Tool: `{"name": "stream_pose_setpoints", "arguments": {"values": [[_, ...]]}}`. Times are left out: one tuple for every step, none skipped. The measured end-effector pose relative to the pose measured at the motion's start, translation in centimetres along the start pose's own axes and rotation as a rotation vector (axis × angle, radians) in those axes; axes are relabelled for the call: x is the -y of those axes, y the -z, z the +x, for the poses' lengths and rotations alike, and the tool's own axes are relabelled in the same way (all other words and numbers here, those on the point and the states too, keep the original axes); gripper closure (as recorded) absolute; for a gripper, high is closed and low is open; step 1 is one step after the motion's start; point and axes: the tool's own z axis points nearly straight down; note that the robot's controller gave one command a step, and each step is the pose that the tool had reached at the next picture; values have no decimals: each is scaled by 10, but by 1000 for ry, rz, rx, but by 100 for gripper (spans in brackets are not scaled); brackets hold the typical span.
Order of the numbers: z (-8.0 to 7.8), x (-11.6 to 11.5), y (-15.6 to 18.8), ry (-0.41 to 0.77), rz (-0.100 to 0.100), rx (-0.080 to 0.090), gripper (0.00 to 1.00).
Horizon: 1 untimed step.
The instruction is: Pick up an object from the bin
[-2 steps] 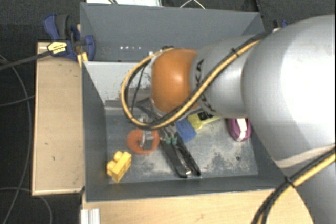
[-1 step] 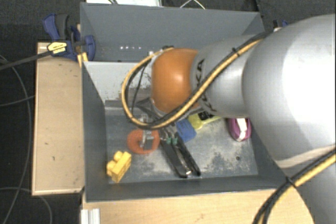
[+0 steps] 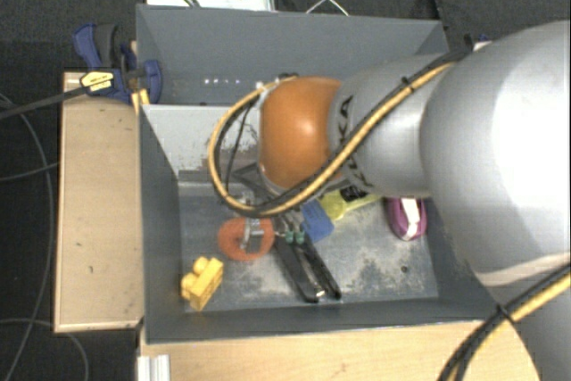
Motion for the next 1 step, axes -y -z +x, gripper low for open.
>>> {"name": "stream_pose_setpoints", "arguments": {"values": [[-1,0,17,-1,0,3,100]]}}
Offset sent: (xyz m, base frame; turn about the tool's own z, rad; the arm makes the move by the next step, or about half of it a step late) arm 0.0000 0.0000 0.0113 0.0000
